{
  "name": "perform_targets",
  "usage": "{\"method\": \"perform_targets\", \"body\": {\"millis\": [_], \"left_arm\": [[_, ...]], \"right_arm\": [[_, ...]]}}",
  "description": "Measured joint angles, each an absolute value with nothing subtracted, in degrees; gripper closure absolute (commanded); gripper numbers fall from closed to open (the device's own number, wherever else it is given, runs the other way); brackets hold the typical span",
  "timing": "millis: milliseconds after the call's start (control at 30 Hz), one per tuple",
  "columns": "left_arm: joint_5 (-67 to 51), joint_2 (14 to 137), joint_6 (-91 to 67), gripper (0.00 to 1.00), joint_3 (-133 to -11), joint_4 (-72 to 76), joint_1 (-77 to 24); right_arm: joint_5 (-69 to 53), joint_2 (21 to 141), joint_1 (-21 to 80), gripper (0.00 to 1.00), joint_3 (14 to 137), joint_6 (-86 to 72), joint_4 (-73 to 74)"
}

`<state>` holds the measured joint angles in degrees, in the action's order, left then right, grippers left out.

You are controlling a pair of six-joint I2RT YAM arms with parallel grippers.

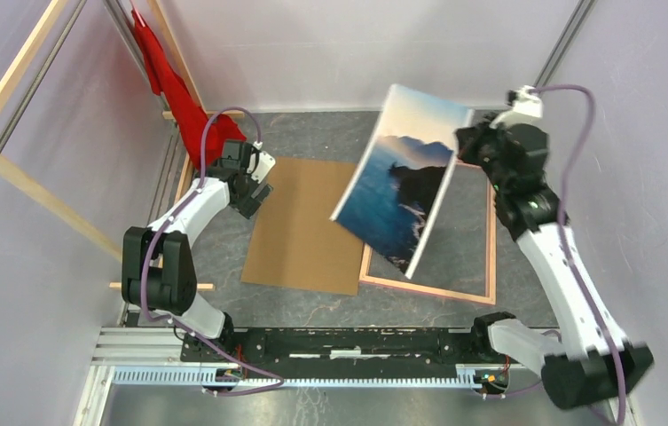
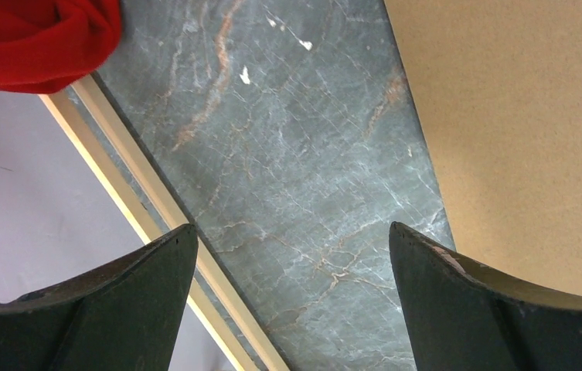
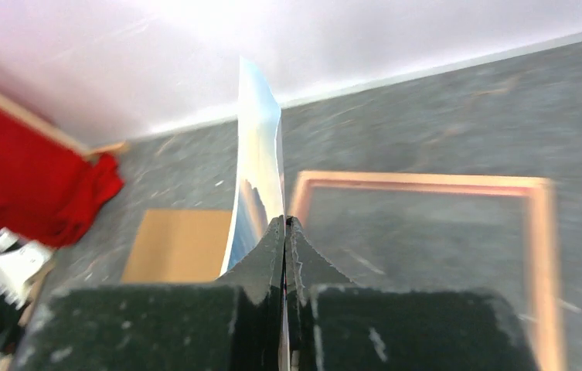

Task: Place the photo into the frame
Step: Pick up the photo frame item at the center of the board, then turn over the photo frame item on the photo frame.

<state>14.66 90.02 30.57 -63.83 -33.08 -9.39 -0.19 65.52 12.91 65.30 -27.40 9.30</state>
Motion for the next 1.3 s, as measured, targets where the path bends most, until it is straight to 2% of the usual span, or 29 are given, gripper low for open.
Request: {"method": "perform_targets", "body": {"millis": [233, 400, 533, 667, 867, 1033, 1300], "left_arm": [[12.97, 89.49, 30.55, 0.00, -61.43, -34.41, -9.45], [11.66, 88.84, 30.57, 0.00, -61.41, -34.63, -9.45], [11.22, 87.68, 30.57, 0.00, -60.77, -34.59, -9.45], [10.74, 86.94, 30.57, 0.00, -59.33, -34.68, -9.45], [9.96, 86.35, 30.52, 0.00, -58.63, -34.81, -9.45], [9.89, 84.97, 30.50, 0.00, -58.63, -34.83, -9.45], [10.09, 84.31, 30.50, 0.00, -58.63, -34.92, -9.45]], "right_arm": [[18.50, 46.39, 11.77, 1.00, 71.81, -19.75, 28.18], [21.74, 45.78, 11.77, 1.00, 86.89, -14.52, 33.93], [18.24, 47.42, 11.77, 1.00, 90.78, -12.80, 35.07], [12.08, 52.34, 11.77, 1.00, 86.15, -12.51, 35.73], [4.23, 64.86, 11.77, 1.00, 69.30, -16.36, 32.86], [0.47, 68.16, 11.77, 1.00, 58.04, -23.20, 28.95], [-6.46, 79.18, 11.77, 1.00, 56.84, -32.34, 15.88]]}}
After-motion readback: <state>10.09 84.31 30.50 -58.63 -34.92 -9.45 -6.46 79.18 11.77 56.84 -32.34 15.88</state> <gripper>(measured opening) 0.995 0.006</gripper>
